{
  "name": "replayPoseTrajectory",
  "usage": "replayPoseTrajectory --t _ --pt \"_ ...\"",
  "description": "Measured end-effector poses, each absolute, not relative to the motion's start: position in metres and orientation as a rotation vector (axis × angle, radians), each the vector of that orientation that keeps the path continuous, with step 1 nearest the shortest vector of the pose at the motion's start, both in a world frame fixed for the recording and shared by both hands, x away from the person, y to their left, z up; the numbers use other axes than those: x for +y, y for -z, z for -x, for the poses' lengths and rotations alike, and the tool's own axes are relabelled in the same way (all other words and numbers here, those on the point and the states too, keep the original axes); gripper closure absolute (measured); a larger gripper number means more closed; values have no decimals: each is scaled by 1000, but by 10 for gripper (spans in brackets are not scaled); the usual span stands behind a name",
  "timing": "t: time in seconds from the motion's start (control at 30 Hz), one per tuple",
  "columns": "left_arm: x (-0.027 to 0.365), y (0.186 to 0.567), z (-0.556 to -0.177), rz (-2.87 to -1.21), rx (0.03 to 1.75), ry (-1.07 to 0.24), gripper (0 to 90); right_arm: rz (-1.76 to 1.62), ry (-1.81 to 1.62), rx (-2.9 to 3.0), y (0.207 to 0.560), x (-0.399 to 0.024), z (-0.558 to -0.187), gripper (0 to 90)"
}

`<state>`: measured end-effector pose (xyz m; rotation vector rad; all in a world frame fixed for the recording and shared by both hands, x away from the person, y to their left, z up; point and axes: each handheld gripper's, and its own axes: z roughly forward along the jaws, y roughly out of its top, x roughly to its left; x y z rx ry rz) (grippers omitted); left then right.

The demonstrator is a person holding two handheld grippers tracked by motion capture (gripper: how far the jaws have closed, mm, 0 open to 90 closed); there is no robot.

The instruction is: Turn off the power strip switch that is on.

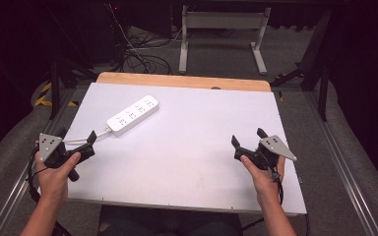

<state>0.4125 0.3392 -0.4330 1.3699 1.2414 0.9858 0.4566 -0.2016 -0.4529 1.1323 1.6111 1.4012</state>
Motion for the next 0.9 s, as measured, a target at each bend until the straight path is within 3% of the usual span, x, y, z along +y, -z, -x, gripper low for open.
replayPoseTrajectory --t 0.7,0.9 --pt "333 433 -418 -1385 1241 -995 73 -1118 -1388 1633 453 -203 -451 69" --pt "334 433 -417 -1383 1249 -999 124 -1123 -1396 1643 454 -201 -452 71"
